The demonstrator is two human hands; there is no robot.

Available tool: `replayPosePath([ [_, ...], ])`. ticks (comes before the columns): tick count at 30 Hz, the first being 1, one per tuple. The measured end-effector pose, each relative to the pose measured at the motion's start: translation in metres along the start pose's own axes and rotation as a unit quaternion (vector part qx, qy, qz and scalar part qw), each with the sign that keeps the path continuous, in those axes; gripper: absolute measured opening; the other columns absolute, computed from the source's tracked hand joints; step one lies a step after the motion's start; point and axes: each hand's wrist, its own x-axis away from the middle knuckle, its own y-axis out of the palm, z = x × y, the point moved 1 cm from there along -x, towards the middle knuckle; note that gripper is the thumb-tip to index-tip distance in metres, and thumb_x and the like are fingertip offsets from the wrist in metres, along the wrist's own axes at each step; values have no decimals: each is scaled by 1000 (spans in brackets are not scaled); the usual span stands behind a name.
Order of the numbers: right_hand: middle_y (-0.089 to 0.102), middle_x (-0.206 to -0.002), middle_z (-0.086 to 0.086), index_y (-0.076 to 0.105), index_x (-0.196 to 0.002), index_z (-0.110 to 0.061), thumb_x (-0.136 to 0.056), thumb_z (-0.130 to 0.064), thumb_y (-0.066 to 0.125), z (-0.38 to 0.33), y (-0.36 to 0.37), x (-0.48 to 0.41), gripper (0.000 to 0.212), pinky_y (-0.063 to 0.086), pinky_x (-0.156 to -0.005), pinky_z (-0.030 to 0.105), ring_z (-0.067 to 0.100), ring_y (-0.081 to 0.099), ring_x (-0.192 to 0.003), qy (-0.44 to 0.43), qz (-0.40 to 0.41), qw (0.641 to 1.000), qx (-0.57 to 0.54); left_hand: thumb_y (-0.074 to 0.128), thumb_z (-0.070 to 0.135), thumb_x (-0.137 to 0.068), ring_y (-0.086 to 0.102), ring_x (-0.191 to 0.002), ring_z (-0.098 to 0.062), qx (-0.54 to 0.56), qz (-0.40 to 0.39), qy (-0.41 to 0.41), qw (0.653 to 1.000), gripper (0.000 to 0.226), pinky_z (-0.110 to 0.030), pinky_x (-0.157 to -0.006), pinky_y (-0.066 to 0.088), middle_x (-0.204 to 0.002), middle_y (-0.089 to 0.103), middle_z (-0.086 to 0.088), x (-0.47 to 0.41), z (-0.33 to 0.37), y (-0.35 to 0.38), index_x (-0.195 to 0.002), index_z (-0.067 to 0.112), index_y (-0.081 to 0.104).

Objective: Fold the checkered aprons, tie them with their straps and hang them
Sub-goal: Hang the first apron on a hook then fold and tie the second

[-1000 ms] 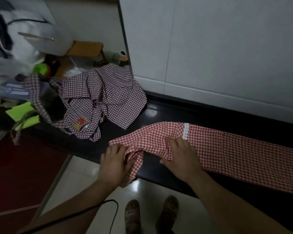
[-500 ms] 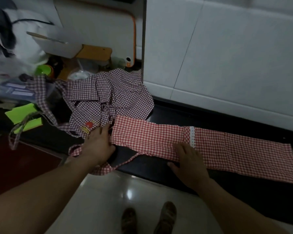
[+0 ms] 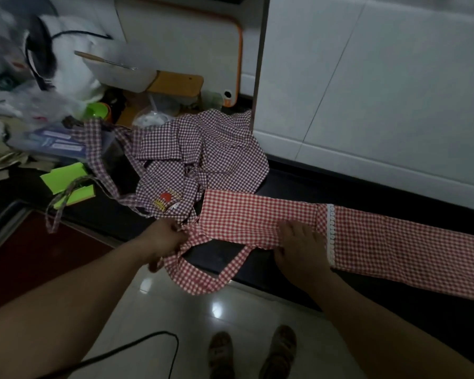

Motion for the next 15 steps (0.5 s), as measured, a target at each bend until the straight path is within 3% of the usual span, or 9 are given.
replayPosePath([
  [2, 59, -135, 2, 53, -138, -22, -85, -45, 65, -31, -5, 5, 58, 43, -104, 47, 25, 57, -124, -133, 55, 988, -51, 77, 23, -91, 71, -83, -32, 152, -64, -56, 985, 25, -38, -74, 58, -95, 75, -22, -3, 0, -5, -95, 1, 67],
  [4, 59, -139, -1, 51, -143, -23, -84, -51, 64, -69, 0, 10, 67, 42, -106, 44, 21, 54, -127, -243, 30, 965, -99, 74, 14, -92, 71, -106, -40, 269, -129, -80, 951, 32, -52, -99, 55, -118, 72, -28, -2, 4, -7, -116, -5, 66],
  [6, 55, -146, -1, 43, -151, -24, -83, -56, 62, -101, 17, 11, 78, 38, -111, 44, 20, 49, -133, -269, -49, 956, -103, 69, 2, -93, 69, -113, -38, 329, -147, -79, 929, 31, -56, -106, 51, -124, 72, -22, -1, 10, -8, -123, 3, 65],
  [8, 58, -142, 2, 48, -149, -21, -84, -57, 59, -113, 32, 10, 75, 39, -110, 48, 23, 52, -131, -245, -81, 959, -118, 67, -5, -91, 71, -107, -32, 317, -125, -50, 939, 42, -49, -97, 58, -122, 73, -15, -3, 12, -10, -127, 17, 62],
  [9, 62, -136, 2, 55, -143, -19, -84, -58, 57, -113, 35, 11, 71, 43, -107, 49, 24, 56, -126, -237, -56, 962, -127, 68, -5, -90, 72, -103, -28, 263, -110, -16, 958, 49, -44, -90, 62, -121, 72, -12, -4, 12, -14, -129, 22, 61],
  [11, 68, -125, 1, 65, -132, -18, -84, -60, 57, -99, 37, 11, 63, 50, -101, 47, 23, 63, -117, -234, 9, 963, -131, 74, 4, -86, 71, -99, -21, 55, -84, 100, 990, 55, -39, -83, 62, -121, 68, 1, -7, 9, -26, -132, 31, 58],
  [13, 64, -131, -2, 62, -133, -23, -84, -66, 56, -80, 33, 6, 66, 47, -106, 47, 20, 58, -124, -232, -15, 967, -100, 74, 19, -85, 67, -104, -15, -186, -95, 215, 954, 52, -38, -88, 58, -124, 65, 7, -12, 3, -35, -131, 34, 56],
  [15, 52, -145, -4, 51, -143, -28, -81, -71, 51, -64, 27, 1, 76, 37, -115, 48, 19, 46, -137, -210, -97, 971, -55, 70, 31, -87, 63, -107, -17, -334, -89, 248, 905, 42, -38, -94, 55, -125, 65, 2, -15, -1, -41, -127, 30, 58],
])
